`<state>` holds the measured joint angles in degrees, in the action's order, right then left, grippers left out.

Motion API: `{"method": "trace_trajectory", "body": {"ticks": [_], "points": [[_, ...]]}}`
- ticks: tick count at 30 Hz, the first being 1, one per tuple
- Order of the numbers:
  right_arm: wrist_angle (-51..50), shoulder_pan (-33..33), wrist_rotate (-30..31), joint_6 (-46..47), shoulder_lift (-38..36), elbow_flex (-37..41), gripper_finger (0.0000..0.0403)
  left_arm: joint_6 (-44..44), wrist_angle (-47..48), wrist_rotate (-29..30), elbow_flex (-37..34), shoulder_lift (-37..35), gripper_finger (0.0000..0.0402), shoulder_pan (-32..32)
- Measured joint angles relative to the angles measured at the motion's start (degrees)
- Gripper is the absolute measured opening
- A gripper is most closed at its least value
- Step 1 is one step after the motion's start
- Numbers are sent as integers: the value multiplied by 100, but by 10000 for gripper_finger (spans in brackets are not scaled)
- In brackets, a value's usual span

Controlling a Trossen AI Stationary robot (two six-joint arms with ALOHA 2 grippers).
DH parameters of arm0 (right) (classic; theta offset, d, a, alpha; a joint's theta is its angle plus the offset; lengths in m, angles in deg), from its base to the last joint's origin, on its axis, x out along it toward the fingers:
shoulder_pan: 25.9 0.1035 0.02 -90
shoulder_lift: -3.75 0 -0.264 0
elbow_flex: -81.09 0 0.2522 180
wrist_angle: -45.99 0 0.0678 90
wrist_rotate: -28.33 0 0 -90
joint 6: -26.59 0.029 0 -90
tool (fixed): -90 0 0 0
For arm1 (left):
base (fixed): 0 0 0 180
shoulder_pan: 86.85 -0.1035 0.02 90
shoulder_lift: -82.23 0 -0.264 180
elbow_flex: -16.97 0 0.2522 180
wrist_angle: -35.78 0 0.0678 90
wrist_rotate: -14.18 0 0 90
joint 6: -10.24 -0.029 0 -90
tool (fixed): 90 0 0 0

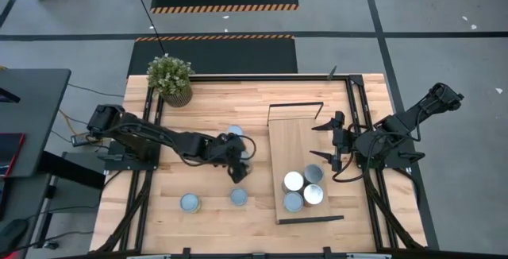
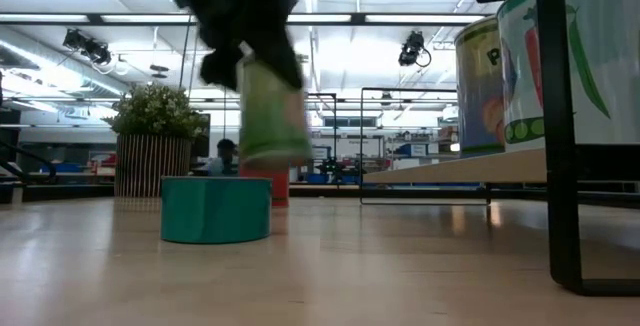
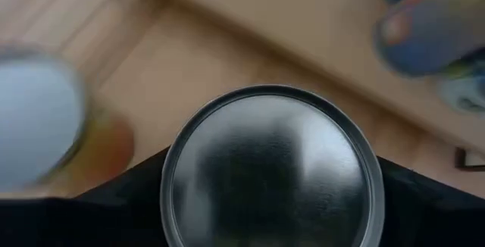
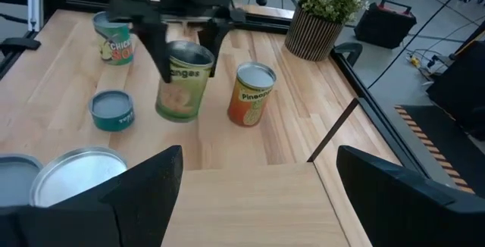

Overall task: Pick and place cans onto a shelf
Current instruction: Put the canned oranges on the shelf

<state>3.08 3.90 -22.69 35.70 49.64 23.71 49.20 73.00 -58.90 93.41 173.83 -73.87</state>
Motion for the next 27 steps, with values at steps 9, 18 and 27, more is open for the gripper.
{"method": "trace_trajectory", "body": {"ticks": [9, 18, 27], "points": [[44, 0, -33, -13, 0, 0, 357, -1571, 92, 198, 2010, 1152, 321, -189], [4, 1, -114, -14, 2, 0, 357, -2607, 486, -907, 3339, 2349, 323, -769], [-7, 1, -119, -15, 0, 0, 357, -2794, 389, -1266, 3447, 2585, 325, -967]]}}
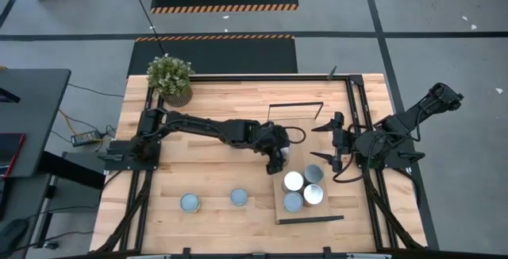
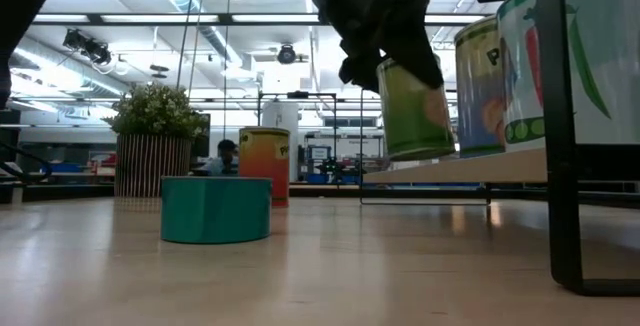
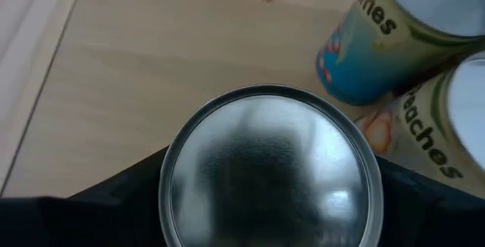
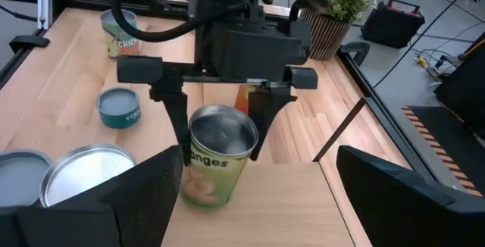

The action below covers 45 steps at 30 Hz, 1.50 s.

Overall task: Pick and place cans onto a shelf
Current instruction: Put the canned oranges on the shelf

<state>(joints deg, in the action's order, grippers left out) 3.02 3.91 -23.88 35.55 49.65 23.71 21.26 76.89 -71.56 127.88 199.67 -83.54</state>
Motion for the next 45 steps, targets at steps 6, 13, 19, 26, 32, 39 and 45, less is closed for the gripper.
{"method": "trace_trajectory", "body": {"ticks": [6, 13, 19, 26, 32, 39, 45], "points": [[48, 0, 1, -3, 1, 0, 357, -97, -357, 60, -2, -4, 325, 29], [44, -1, 2, 23, 2, 0, 357, -635, -370, -38, -2, 60, 326, 112], [44, -1, 12, -31, 0, 0, 357, -767, -323, -149, -4, 74, 364, 109], [42, -1, 14, -25, 1, 0, 357, -1018, -312, -120, -4, 74, 394, 109], [43, -1, 12, 0, 2, 0, 357, -1214, -297, -96, 4, -255, 394, 59], [46, -1, 64, 4, 2, 0, 357, -1659, -262, -90, -3, -469, 393, 66], [31, -1, 66, 86, -2, 0, 357, -1521, 698, -91, -9, -557, 393, 72]]}}
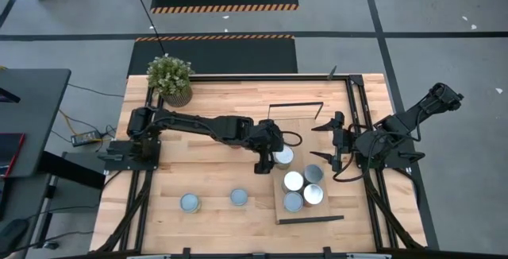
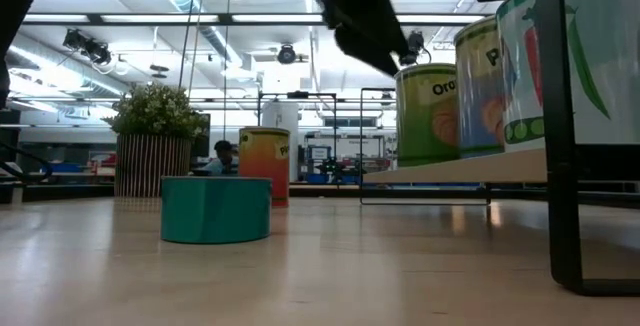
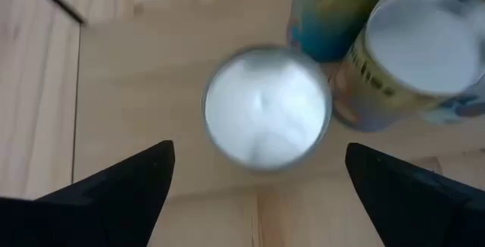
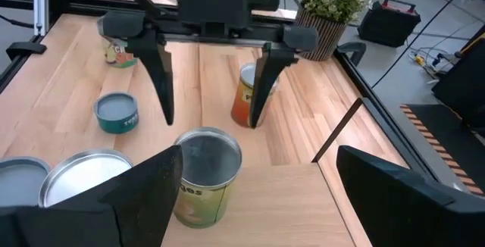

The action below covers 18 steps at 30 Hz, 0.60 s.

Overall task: Pick and place cans onto a shelf
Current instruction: Put the canned oranges on the shelf

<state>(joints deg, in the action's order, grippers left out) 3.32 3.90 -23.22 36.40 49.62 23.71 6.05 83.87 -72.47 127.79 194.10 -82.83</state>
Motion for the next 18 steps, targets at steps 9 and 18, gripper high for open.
{"method": "trace_trajectory", "body": {"ticks": [9, 18], "points": [[10, 0, 81, -63, 2, 0, 357, 284, 777, 836, 2, -39, 393, -14], [8, 0, 97, -49, 2, 0, 357, 805, -97, 722, 4, 656, 393, -44]]}}
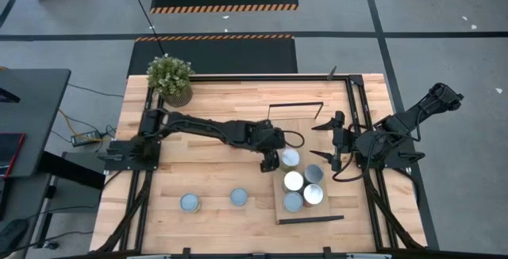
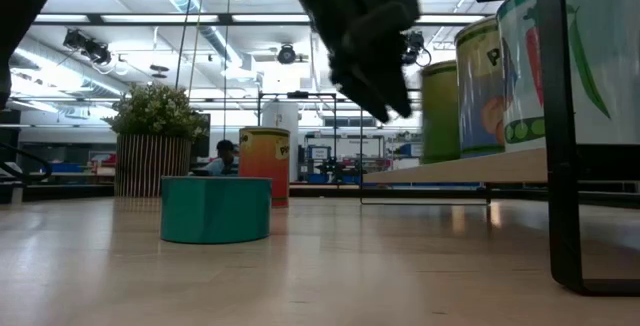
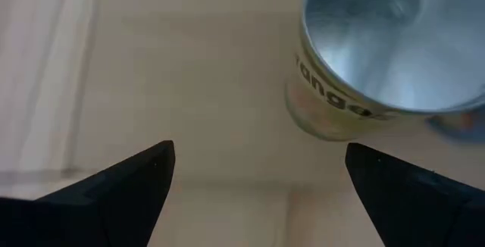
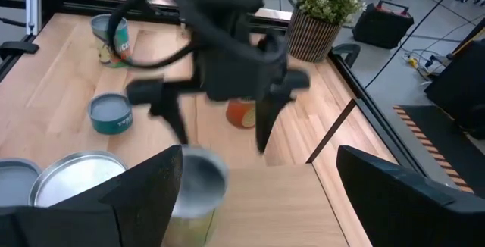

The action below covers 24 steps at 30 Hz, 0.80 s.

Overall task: Pick and place cans onto a shelf
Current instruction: Put the canned oranges on the shelf

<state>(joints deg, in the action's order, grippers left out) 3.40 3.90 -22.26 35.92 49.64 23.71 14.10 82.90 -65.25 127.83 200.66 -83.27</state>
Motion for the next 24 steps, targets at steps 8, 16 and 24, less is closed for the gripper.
{"method": "trace_trajectory", "body": {"ticks": [8, 16, 24], "points": [[-13, 0, -3, -28, 0, 0, 357, -155, -1279, -31, 0, 362, 393, 49], [-78, 0, -7, -6, -2, 0, 357, -308, -1479, -9, 0, 426, 393, 49], [-78, 0, -11, 12, -1, 1, 357, -422, -1930, -120, 0, 426, 393, 10]]}}
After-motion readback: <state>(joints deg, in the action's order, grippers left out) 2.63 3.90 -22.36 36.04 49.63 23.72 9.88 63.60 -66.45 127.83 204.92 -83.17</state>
